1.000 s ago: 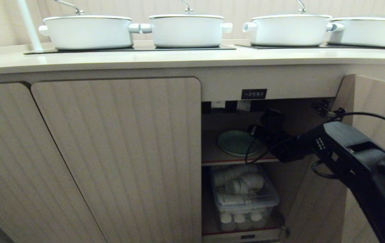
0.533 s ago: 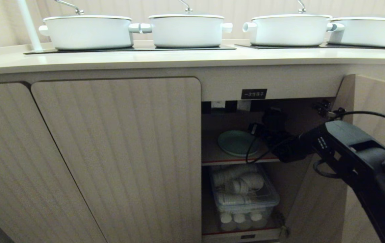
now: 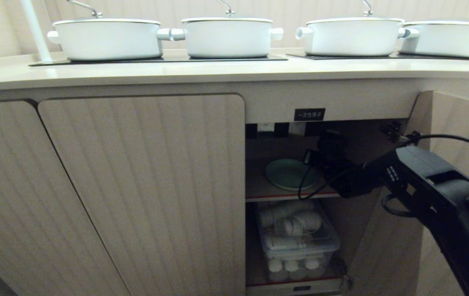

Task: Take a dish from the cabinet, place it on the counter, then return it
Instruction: Put it back into the cabinet

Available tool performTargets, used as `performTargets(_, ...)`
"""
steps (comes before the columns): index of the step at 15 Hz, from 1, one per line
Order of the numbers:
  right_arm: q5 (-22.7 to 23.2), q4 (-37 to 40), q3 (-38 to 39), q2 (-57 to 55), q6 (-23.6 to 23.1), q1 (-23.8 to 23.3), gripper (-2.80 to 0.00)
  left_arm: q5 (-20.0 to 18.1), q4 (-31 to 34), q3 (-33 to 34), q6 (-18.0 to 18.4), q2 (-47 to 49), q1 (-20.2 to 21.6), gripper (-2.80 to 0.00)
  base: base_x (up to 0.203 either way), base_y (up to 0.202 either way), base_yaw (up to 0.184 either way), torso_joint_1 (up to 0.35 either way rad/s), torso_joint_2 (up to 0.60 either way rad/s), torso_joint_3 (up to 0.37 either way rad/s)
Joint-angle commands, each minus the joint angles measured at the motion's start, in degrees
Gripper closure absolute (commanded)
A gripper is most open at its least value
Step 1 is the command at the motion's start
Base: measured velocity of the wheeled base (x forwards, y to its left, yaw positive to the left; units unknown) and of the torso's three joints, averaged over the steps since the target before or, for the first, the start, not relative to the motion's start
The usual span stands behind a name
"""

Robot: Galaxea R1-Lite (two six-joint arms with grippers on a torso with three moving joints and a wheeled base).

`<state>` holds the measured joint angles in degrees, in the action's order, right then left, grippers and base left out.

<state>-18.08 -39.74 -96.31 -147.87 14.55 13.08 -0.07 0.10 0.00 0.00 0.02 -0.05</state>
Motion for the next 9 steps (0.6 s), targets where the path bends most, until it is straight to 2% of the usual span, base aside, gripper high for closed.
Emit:
performTargets(1, -0.1, -0.2, 0.1, 0.1, 0.1, 0.1, 0.0, 0.0, 0.0, 0.0, 0.0, 0.0, 0.0, 0.0, 0.0, 0.0, 0.0, 0.0, 0.0, 0.0)
performTargets(4, -0.1, -0.3, 0.2, 0.5, 0.0, 0.1, 0.0, 0.0, -0.1, 0.0, 0.0, 0.0, 0.0, 0.0, 0.0, 0.0, 0.0, 0.0, 0.0, 0.0)
performTargets(9, -0.1, -1.8, 5.8, 2.9, -1.1, -0.1, 0.0, 0.0, 0.0, 0.0, 0.0, 0.0, 0.0, 0.0, 0.0, 0.0, 0.0, 0.0, 0.0, 0.0)
